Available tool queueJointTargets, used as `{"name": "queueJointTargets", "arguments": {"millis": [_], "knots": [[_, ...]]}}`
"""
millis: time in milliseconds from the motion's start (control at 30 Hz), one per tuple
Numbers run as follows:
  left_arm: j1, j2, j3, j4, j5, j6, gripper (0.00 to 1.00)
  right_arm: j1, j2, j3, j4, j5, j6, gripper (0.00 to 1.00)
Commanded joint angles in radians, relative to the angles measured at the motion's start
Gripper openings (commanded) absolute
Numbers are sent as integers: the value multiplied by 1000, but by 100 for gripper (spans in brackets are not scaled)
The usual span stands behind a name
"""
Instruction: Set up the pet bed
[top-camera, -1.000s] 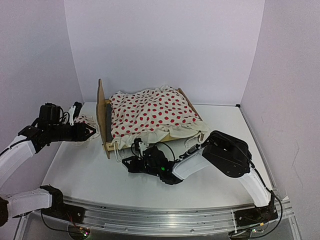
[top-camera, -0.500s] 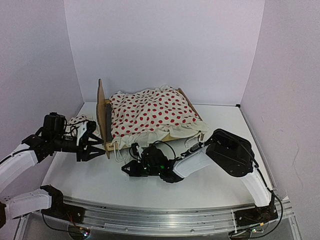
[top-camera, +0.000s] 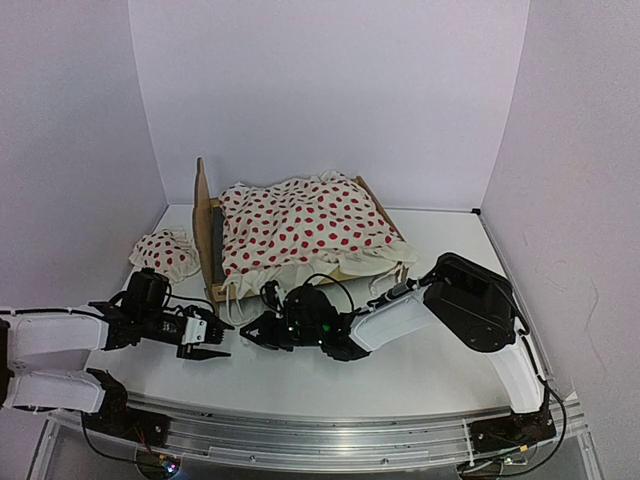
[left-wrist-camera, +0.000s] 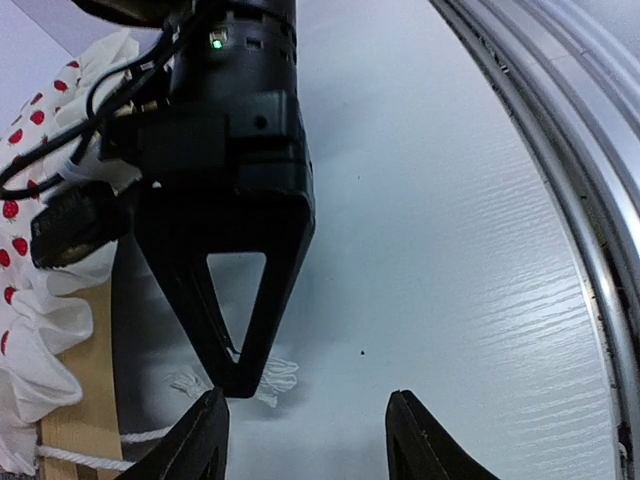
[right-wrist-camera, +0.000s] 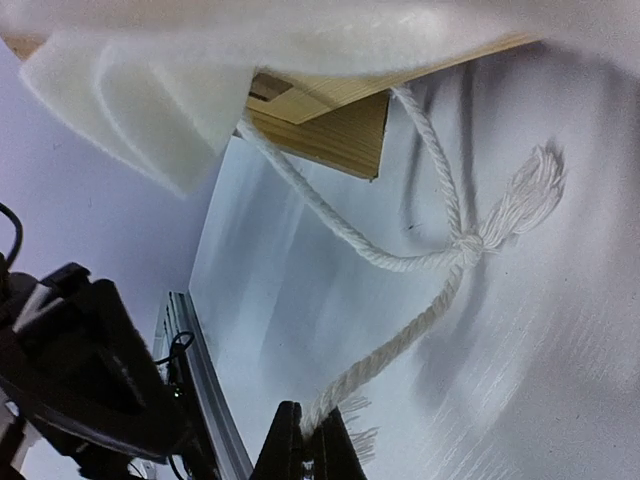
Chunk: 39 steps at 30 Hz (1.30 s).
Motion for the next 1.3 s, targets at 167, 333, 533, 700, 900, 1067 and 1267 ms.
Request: {"name": "queueJointTargets", "arguments": {"millis": [167, 333, 533, 700, 900, 1067, 1267], "knots": [[-33, 210, -36, 436, -193, -88, 49, -4, -18, -3, 131, 73, 175, 0], [-57, 282, 6, 451, -218, -138, 46, -3, 1, 2, 151, 78, 203, 0], [-66, 337, 72, 448, -289, -262, 35, -6, 17, -2, 175, 84, 224, 0], [-69, 343, 102, 415, -295, -304, 11, -8, 26, 3, 191, 79, 232, 0], [-69, 300, 130, 309, -288, -320, 0, -21, 23, -24, 199, 81, 255, 0], [-68, 282, 175, 166, -297, -360, 0, -34, -6, -46, 198, 24, 186, 29], [-66, 270, 215, 21, -331, -398, 0, -37, -115, -99, 167, -180, -41, 63]]}}
